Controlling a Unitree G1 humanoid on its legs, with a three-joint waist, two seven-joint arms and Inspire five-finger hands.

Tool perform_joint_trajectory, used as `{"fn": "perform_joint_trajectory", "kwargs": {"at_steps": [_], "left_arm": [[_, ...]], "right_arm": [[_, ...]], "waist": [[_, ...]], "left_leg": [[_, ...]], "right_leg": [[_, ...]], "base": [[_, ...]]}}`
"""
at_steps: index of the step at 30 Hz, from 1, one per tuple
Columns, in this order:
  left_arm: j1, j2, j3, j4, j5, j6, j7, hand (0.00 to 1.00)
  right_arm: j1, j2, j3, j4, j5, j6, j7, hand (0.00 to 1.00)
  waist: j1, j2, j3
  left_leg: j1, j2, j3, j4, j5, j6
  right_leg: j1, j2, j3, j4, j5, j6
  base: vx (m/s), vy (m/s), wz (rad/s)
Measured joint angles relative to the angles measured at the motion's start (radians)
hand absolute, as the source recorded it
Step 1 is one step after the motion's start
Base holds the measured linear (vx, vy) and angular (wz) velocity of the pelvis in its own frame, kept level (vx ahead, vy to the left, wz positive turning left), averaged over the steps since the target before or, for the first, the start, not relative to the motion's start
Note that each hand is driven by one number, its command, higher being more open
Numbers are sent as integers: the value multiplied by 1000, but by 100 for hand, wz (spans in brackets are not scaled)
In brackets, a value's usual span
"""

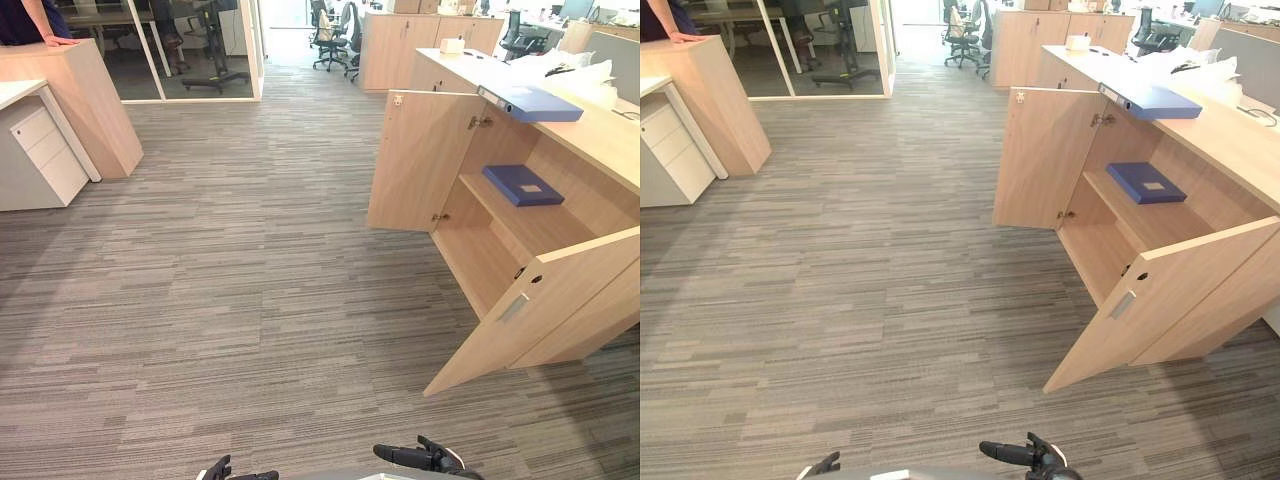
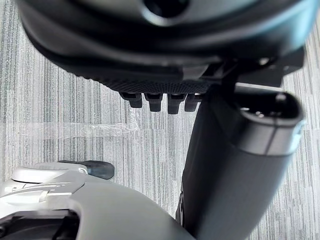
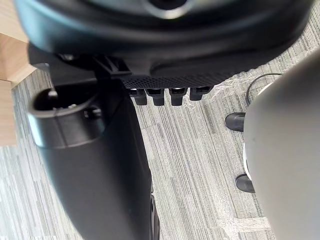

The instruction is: Walk over to the cabinet, pick up the folder, carry it to the office cabinet, place the folder inside the office cabinet, then close the office cabinet door

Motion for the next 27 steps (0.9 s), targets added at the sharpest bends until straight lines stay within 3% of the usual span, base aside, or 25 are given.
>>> {"fn": "perform_joint_trajectory", "kwargs": {"at_steps": [8,10,11,12,14,15,16,19,21,22,23,24,26,27], "left_arm": [[-1,1,2,1,0,0,0,100],[-19,-2,18,-2,-8,-2,0,100],[-29,-12,34,-12,-8,-3,-1,100],[-43,-26,53,-25,-8,-4,-2,100],[-58,-34,92,-45,-35,-11,-4,100],[-58,-40,106,-58,-58,-23,-7,100],[-58,-45,115,-59,-64,-24,-7,100],[-59,-50,127,-60,-94,-36,-10,100],[-58,-52,127,-59,-104,-40,-5,100],[-58,-53,127,-58,-108,-42,-1,100],[-58,-52,128,-57,-112,-42,0,100],[-58,-53,129,-57,-112,-42,0,100],[-58,-43,132,-52,-116,-38,2,100],[-59,-43,132,-46,-115,-35,4,100]], "right_arm": [[0,-1,0,0,0,0,1,100],[-5,-6,-1,-1,1,-1,6,100],[-11,-15,-2,-2,3,-2,12,100],[-19,-28,-2,-3,3,-4,18,100],[-24,-35,-9,-5,4,-6,18,100],[-33,-37,-29,0,6,0,16,100],[-37,-40,-41,2,7,3,14,100],[-35,-50,-48,3,24,4,9,100],[-34,-55,-48,3,25,4,1,100],[-33,-56,-49,3,26,4,0,100],[-30,-55,-52,3,25,3,-3,100],[-29,-54,-65,10,23,3,-3,100],[-30,-32,-123,45,20,5,-3,100],[-32,-37,-127,45,21,4,-1,100]], "waist": [[0,0,3],[1,5,31],[-1,16,44],[0,35,68],[7,32,96],[9,34,102],[9,33,102],[8,34,105],[7,36,105],[8,39,104],[9,34,103],[10,27,98],[21,0,69],[26,-1,69]], "left_leg": [[1,0,0,6,-3,-4],[-84,2,-1,191,-100,-10],[-139,17,-1,314,-159,-28],[-197,42,4,467,-220,-75],[-321,63,32,716,-225,-107],[-379,90,62,793,-250,-74],[-398,102,72,795,-259,-68],[-445,122,46,610,-245,-67],[-446,127,-29,424,-189,-85],[-443,134,-31,405,-175,-98],[-435,126,-2,416,-113,-101],[-437,104,20,451,-88,-91],[-444,52,95,561,-181,-36],[-419,41,120,556,-195,-25]], "right_leg": [[4,0,0,0,0,0],[2,-3,-3,30,-21,-2],[-6,6,-6,60,-41,-13],[-11,23,-6,90,-64,-24],[-6,22,-5,106,-75,-32],[-1,14,-1,108,-79,-28],[0,8,2,108,-81,-24],[0,-55,35,116,-103,10],[-3,-113,72,129,-133,65],[2,-123,79,131,-142,80],[17,-153,86,133,-157,110],[30,-186,94,132,-168,128],[12,-268,138,210,-182,144],[-16,-291,161,275,-182,142]], "base": [[0,0,0],[-21,-11,7],[-79,-16,10],[-116,-13,11],[-65,2,2],[3,9,-7],[41,64,-14],[133,183,-30],[251,313,-41],[248,298,-33],[316,335,-29],[418,425,-37],[482,467,-60],[451,439,-73]]}}
